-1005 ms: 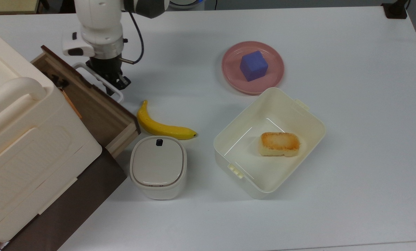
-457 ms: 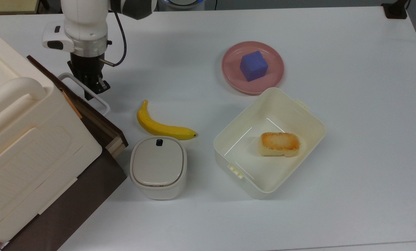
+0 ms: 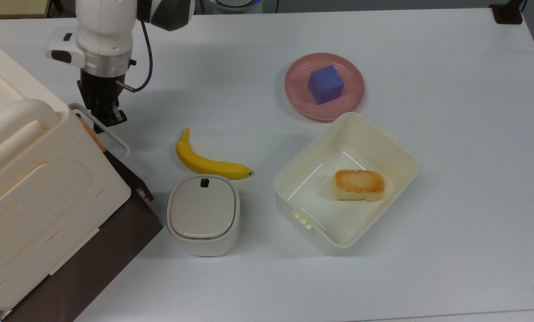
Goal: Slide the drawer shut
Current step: 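Push the drawer front inward into the brown cabinet with the gripper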
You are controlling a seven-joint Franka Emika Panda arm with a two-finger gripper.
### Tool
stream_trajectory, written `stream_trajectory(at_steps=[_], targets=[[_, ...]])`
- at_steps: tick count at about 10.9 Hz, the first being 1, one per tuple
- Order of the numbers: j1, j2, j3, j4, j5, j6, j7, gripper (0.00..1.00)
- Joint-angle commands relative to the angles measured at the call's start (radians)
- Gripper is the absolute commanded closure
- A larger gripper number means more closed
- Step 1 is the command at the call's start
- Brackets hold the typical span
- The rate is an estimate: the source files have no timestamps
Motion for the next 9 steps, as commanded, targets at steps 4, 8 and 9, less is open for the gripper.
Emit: stream_trajectory(at_steps=[4,8,9], targets=[[-0.026,0.014,-0.006,0.031,-0.034,0.082,0.086,1.0],[0.009,-0.035,0.008,0.022,-0.032,-0.14,-0.156,1.0],[0.037,-0.056,0.011,0.022,-0.023,-0.255,-0.233,1.0]])
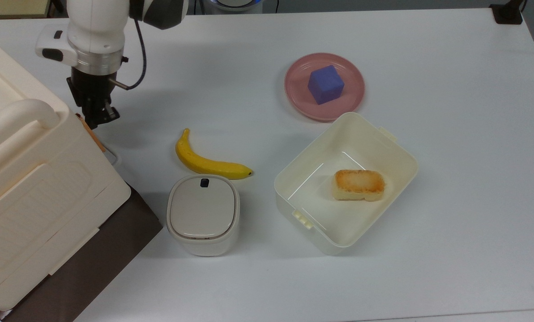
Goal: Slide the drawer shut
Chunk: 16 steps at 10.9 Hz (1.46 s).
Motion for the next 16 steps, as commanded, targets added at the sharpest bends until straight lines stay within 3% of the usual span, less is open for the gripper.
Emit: stream_trajectory(at_steps=[1,5,10,11,12,13,16], targets=[[0.067,-0.084,0.011,-0.002,0.014,-0.306,-0.209,1.0],[0.124,-0.222,0.024,0.043,0.204,-0.631,-0.408,1.0],[0.154,-0.251,0.024,0.309,0.425,-0.934,-0.575,1.0],[0.167,-0.251,0.024,0.354,0.439,-0.974,-0.583,0.8],[0.173,-0.253,0.024,0.38,0.442,-1.012,-0.591,0.45],[0.188,-0.256,0.024,0.396,0.438,-1.023,-0.591,0.0],[0.25,-0.255,0.007,0.397,0.398,-0.995,-0.574,0.0]])
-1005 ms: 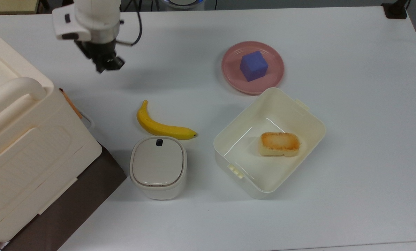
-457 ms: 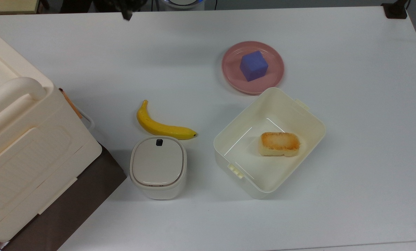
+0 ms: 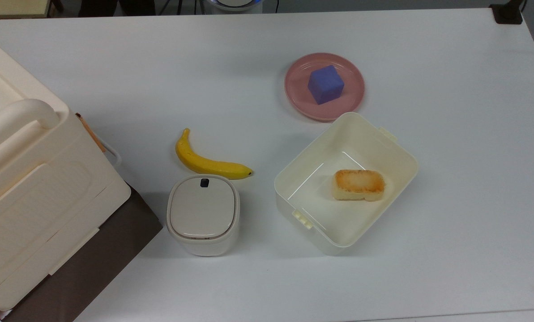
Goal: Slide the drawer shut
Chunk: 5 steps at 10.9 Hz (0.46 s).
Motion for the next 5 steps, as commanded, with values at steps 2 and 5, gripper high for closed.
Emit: stream_trajectory(at_steps=[2,5], targets=[[0.041,0.012,-0.027,-0.012,-0.075,0.102,-0.007,0.0],[0.045,0.012,-0.024,-0.015,-0.072,0.129,-0.058,0.0]])
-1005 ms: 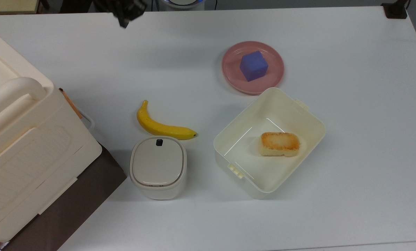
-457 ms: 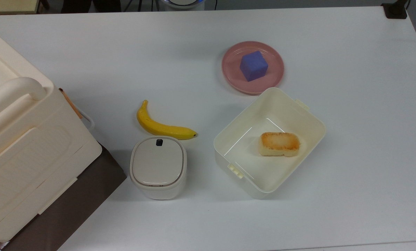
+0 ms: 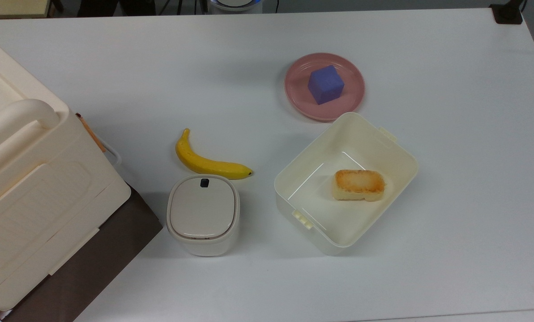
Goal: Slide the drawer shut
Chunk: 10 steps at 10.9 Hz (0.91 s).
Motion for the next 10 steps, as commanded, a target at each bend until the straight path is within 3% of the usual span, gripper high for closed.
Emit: stream_trajectory(at_steps=[1,4,10], targets=[[0.038,-0.01,-0.017,-0.015,0.006,0.024,0.003,0.0],[0.044,-0.008,-0.008,-0.071,0.006,0.136,0.266,0.0],[0.041,-0.012,-0.008,-0.113,-0.02,0.159,0.111,0.0]])
